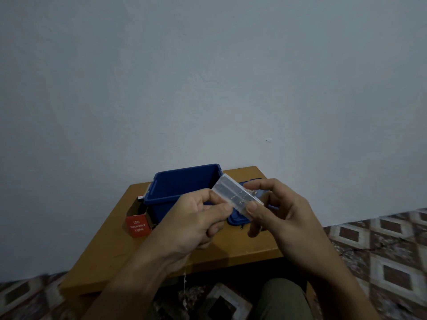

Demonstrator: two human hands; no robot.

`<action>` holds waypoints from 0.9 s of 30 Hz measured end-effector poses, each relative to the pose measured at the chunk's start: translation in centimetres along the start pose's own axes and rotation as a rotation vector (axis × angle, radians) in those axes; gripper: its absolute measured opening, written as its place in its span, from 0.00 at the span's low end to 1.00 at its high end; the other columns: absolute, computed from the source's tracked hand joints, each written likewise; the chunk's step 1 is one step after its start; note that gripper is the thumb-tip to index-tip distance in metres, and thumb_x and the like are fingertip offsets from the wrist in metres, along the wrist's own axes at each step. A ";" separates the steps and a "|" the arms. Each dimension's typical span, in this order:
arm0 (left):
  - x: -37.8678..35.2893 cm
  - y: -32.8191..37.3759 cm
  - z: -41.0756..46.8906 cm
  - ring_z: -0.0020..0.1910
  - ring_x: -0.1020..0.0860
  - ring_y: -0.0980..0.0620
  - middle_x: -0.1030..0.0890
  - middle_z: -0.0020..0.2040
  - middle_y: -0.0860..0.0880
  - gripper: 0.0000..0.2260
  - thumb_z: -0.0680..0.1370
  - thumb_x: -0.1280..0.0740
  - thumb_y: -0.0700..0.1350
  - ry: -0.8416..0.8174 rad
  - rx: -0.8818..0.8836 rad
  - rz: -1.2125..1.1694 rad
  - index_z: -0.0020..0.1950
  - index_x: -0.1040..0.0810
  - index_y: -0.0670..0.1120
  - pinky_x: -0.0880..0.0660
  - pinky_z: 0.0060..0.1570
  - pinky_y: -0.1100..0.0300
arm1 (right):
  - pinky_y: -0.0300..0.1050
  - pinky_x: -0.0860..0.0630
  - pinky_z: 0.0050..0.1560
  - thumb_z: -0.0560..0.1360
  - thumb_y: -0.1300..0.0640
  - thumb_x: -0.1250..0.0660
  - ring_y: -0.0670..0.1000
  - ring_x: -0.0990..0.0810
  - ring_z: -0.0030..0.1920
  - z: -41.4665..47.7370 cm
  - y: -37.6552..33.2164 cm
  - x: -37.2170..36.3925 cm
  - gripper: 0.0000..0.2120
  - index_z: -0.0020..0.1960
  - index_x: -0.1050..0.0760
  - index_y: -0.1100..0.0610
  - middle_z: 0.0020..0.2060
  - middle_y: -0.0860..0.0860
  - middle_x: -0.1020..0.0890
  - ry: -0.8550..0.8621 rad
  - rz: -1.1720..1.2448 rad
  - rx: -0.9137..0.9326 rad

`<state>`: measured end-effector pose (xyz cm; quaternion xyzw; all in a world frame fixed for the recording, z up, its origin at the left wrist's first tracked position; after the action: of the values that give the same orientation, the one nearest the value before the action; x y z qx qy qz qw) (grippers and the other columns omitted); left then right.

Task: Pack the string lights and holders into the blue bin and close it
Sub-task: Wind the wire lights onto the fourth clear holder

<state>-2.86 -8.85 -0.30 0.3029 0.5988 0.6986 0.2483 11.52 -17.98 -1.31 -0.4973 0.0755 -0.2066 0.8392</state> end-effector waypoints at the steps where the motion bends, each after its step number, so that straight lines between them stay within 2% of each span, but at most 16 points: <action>1: -0.1 0.0 0.0 0.21 0.42 0.55 0.32 0.26 0.48 0.12 0.80 0.34 0.41 -0.004 0.003 -0.007 0.59 0.26 0.34 0.46 0.22 0.63 | 0.43 0.20 0.40 0.78 0.57 0.32 0.53 0.17 0.34 0.0 0.0 0.0 0.09 0.57 0.21 0.49 0.36 0.56 0.21 0.008 0.002 -0.001; 8: -0.2 -0.2 0.2 0.21 0.42 0.55 0.32 0.27 0.48 0.14 0.79 0.33 0.41 -0.030 0.044 -0.075 0.62 0.27 0.37 0.47 0.23 0.61 | 0.42 0.21 0.38 0.77 0.57 0.31 0.53 0.18 0.34 0.0 0.0 0.1 0.09 0.56 0.20 0.51 0.37 0.56 0.20 0.058 0.046 -0.008; 13: -0.3 -0.7 0.4 0.22 0.41 0.56 0.30 0.30 0.49 0.21 0.74 0.29 0.47 -0.100 0.103 -0.123 0.63 0.26 0.38 0.48 0.24 0.62 | 0.44 0.22 0.39 0.76 0.55 0.30 0.52 0.19 0.33 0.1 0.4 0.2 0.09 0.56 0.19 0.51 0.40 0.59 0.20 0.091 0.115 -0.030; 15: -0.4 -1.0 0.2 0.23 0.40 0.57 0.29 0.31 0.49 0.23 0.72 0.28 0.50 -0.123 0.124 -0.132 0.61 0.24 0.38 0.46 0.23 0.64 | 0.44 0.21 0.39 0.74 0.52 0.30 0.51 0.20 0.34 0.1 0.5 0.3 0.11 0.56 0.18 0.51 0.42 0.60 0.20 0.099 0.146 -0.046; 18: -0.4 -1.4 0.1 0.23 0.39 0.57 0.29 0.32 0.49 0.17 0.73 0.30 0.51 -0.137 0.139 -0.135 0.55 0.22 0.40 0.44 0.22 0.65 | 0.47 0.21 0.40 0.73 0.53 0.30 0.52 0.20 0.34 0.1 0.6 0.5 0.12 0.56 0.18 0.52 0.44 0.61 0.20 0.101 0.178 -0.052; 21: -0.1 -1.8 0.3 0.22 0.39 0.57 0.30 0.31 0.49 0.13 0.75 0.31 0.51 -0.142 0.139 -0.129 0.49 0.22 0.41 0.47 0.23 0.63 | 0.47 0.22 0.40 0.73 0.53 0.30 0.52 0.21 0.34 0.1 0.6 0.7 0.13 0.56 0.18 0.53 0.44 0.63 0.21 0.106 0.200 -0.058; 25: 0.4 -2.2 0.5 0.22 0.40 0.57 0.30 0.29 0.49 0.13 0.75 0.32 0.52 -0.125 0.157 -0.073 0.46 0.22 0.42 0.49 0.24 0.61 | 0.46 0.22 0.37 0.72 0.54 0.29 0.53 0.24 0.34 0.1 0.5 0.7 0.15 0.56 0.18 0.57 0.46 0.67 0.24 0.085 0.311 -0.081; 27: 0.6 -2.5 0.7 0.22 0.40 0.57 0.31 0.29 0.49 0.12 0.75 0.31 0.52 -0.128 0.165 -0.065 0.44 0.23 0.42 0.49 0.25 0.61 | 0.45 0.22 0.35 0.72 0.54 0.25 0.54 0.25 0.34 0.2 0.6 0.8 0.14 0.56 0.18 0.58 0.47 0.68 0.24 0.057 0.364 -0.090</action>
<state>-2.85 -7.56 -2.59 0.3467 0.6466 0.6179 0.2828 12.45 -17.92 -1.64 -0.5064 0.1973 -0.0616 0.8372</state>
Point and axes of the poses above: each hand's wrist, its own z-axis towards the middle knuckle, its own x-axis out of the back of the hand, y = z × x, the point moved 5 cm from there along z, towards the middle knuckle
